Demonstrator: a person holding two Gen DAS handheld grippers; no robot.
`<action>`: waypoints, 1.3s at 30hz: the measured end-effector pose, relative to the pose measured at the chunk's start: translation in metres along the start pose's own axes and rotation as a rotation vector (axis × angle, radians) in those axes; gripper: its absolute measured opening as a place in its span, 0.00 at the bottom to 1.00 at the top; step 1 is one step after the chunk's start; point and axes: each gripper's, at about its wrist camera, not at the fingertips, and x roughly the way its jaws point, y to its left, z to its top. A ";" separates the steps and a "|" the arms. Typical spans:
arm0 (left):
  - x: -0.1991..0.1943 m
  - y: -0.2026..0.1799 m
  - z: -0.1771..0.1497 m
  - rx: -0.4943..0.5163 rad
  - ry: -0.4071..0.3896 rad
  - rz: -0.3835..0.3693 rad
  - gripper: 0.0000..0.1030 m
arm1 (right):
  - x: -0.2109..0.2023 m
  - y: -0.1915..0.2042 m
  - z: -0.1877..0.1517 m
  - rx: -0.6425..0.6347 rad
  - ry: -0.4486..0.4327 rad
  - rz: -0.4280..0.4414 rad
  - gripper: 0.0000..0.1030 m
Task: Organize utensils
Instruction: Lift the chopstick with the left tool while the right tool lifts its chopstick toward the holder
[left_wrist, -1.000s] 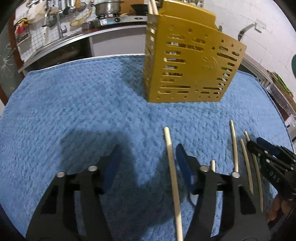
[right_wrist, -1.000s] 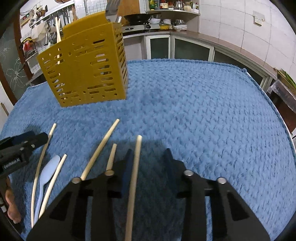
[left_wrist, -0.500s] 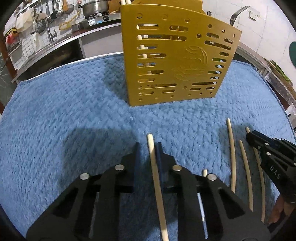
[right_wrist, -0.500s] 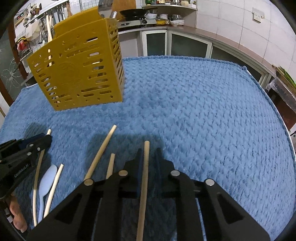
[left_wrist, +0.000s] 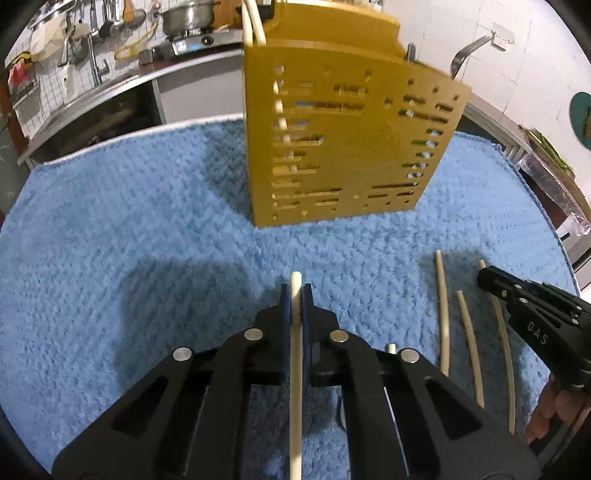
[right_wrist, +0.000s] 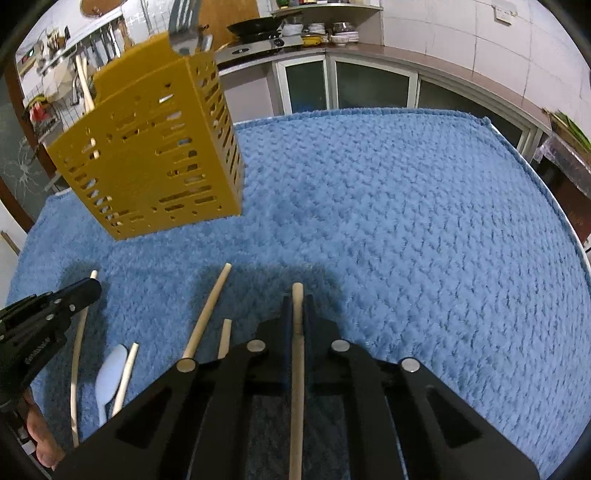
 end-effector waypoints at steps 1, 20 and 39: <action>-0.004 0.001 0.001 -0.006 -0.007 -0.007 0.04 | -0.001 -0.002 0.000 0.007 -0.003 0.007 0.06; -0.059 0.024 0.002 -0.067 -0.158 -0.095 0.04 | -0.047 -0.009 0.003 0.027 -0.147 0.112 0.06; -0.149 0.033 0.047 -0.045 -0.468 -0.131 0.04 | -0.133 0.004 0.045 -0.003 -0.587 0.200 0.06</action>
